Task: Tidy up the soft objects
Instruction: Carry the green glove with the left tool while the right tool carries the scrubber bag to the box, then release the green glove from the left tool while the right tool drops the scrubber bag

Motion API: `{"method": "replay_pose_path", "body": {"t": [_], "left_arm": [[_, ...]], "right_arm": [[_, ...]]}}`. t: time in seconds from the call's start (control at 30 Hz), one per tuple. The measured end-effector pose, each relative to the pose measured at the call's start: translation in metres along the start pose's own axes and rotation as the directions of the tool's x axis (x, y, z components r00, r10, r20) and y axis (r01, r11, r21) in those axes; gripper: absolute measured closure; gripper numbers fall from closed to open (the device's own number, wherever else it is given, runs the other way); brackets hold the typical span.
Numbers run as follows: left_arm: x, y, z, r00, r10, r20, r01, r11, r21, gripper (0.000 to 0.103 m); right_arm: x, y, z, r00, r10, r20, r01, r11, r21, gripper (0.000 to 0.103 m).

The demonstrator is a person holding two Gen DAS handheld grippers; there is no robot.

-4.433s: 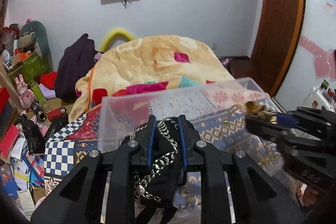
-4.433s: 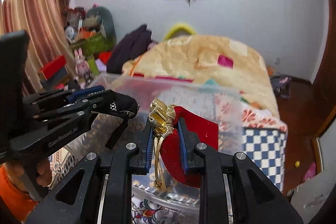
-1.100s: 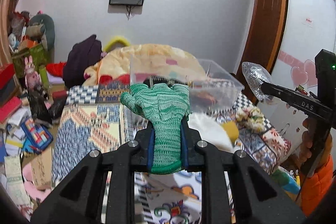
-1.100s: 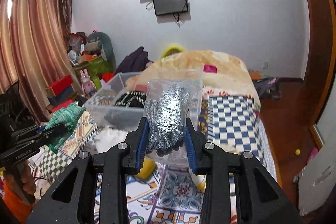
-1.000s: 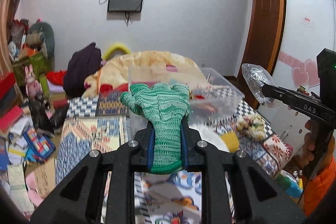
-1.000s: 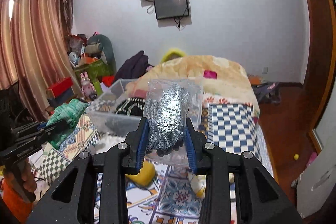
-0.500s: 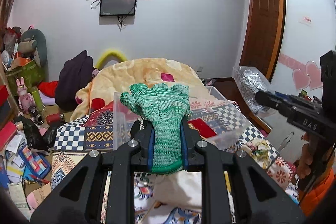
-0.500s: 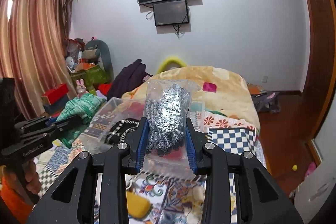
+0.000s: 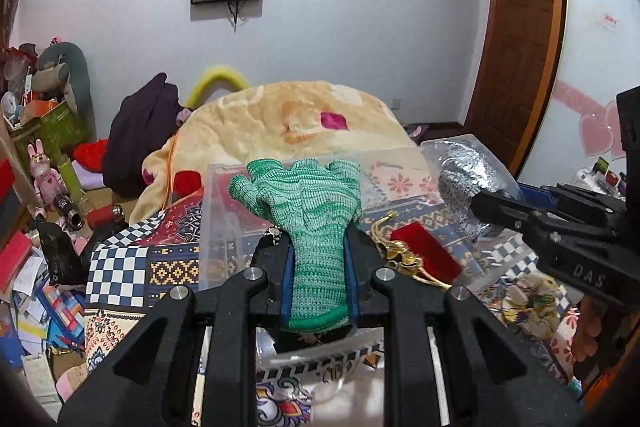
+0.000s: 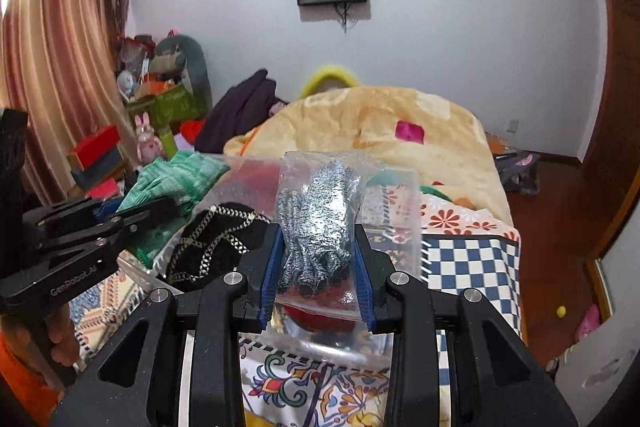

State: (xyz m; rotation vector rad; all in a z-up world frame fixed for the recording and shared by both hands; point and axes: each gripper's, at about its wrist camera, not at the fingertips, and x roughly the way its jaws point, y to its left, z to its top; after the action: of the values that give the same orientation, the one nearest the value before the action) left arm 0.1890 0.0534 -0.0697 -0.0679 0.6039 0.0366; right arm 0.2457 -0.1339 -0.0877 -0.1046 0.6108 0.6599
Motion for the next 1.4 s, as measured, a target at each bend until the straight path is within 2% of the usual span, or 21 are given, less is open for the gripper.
{"method": "replay_pose_path", "body": {"t": [0.3,0.4,0.57,0.63,0.73,0.87,0.93,1.1,1.4], "left_arm": [[0.021,-0.007,-0.006,0.999,0.026,-0.048,-0.024,0.999,0.034,0.082],[0.024,-0.007,-0.009,0.997,0.008,-0.078,-0.006,1.000,0.023,0.081],[0.016,-0.010,-0.012,0.997,-0.001,-0.071,0.002,1.000,0.024,0.063],[0.009,-0.013,-0.012,0.999,-0.005,-0.054,0.007,1.000,0.030,0.054],[-0.004,-0.017,-0.012,1.000,0.001,-0.017,0.000,0.999,0.040,0.045],[-0.023,-0.019,-0.012,1.000,-0.007,0.022,0.006,0.999,0.046,0.035],[-0.034,-0.021,-0.014,0.999,-0.009,0.040,0.007,0.999,0.046,0.030],[-0.050,-0.021,-0.022,0.998,-0.043,0.056,0.041,0.999,0.031,0.027],[-0.054,-0.039,-0.059,0.994,-0.106,-0.005,0.106,0.994,0.022,0.024]], "right_arm": [[0.026,0.004,-0.002,0.995,-0.017,-0.095,0.014,0.999,-0.031,0.071],[0.029,0.005,-0.002,0.994,-0.026,-0.107,0.022,0.999,-0.035,0.070],[0.026,0.006,-0.003,0.992,-0.023,-0.122,0.017,0.999,-0.046,0.068],[0.019,0.008,-0.004,0.994,-0.024,-0.110,0.018,0.998,-0.056,0.064],[0.012,0.011,-0.003,0.996,-0.031,-0.088,0.024,0.997,-0.069,0.059],[-0.006,0.012,-0.003,0.998,-0.031,-0.052,0.027,0.996,-0.083,0.056],[-0.013,0.012,-0.003,0.999,-0.031,-0.029,0.029,0.996,-0.082,0.050],[-0.036,0.003,-0.012,0.999,-0.036,0.020,0.037,0.998,-0.055,0.036],[-0.049,-0.027,-0.051,0.996,-0.087,-0.025,0.088,0.995,0.055,0.035]]}}
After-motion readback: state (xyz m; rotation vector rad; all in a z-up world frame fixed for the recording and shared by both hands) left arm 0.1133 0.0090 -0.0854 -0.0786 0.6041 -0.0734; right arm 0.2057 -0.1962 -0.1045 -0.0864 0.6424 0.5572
